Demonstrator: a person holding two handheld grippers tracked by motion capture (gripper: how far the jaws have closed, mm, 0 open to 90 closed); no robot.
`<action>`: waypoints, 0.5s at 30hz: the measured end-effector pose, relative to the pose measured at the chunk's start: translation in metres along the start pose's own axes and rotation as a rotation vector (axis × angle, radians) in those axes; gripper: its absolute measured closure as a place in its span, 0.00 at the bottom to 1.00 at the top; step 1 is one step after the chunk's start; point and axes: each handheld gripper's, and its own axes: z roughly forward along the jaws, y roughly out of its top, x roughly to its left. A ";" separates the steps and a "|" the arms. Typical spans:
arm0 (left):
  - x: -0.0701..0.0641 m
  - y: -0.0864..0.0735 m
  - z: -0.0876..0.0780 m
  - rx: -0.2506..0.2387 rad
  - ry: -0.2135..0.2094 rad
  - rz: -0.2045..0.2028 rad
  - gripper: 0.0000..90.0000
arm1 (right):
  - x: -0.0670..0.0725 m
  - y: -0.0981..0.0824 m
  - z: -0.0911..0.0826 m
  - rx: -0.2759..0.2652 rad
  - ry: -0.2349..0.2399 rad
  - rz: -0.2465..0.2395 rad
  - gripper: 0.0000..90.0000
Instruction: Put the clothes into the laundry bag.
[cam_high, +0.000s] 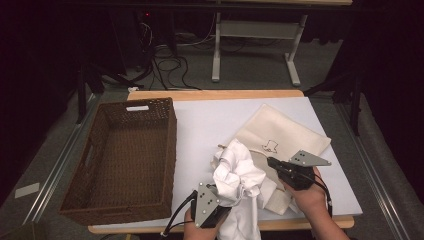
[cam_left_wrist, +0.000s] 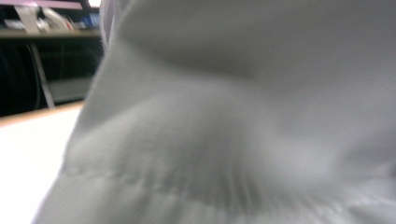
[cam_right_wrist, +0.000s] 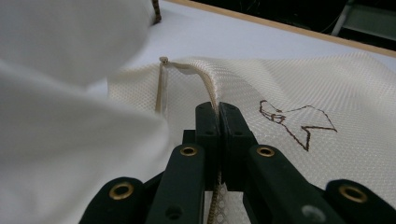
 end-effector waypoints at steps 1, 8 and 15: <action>0.000 -0.002 0.004 0.018 -0.011 -0.002 0.78 | 0.000 0.001 -0.001 -0.005 0.003 0.001 0.98; -0.009 -0.015 0.024 0.094 -0.058 -0.003 0.78 | 0.000 0.003 -0.006 -0.034 0.004 0.010 0.98; -0.019 -0.022 0.029 0.132 -0.089 0.009 0.78 | -0.001 0.006 -0.008 -0.056 0.000 0.022 0.98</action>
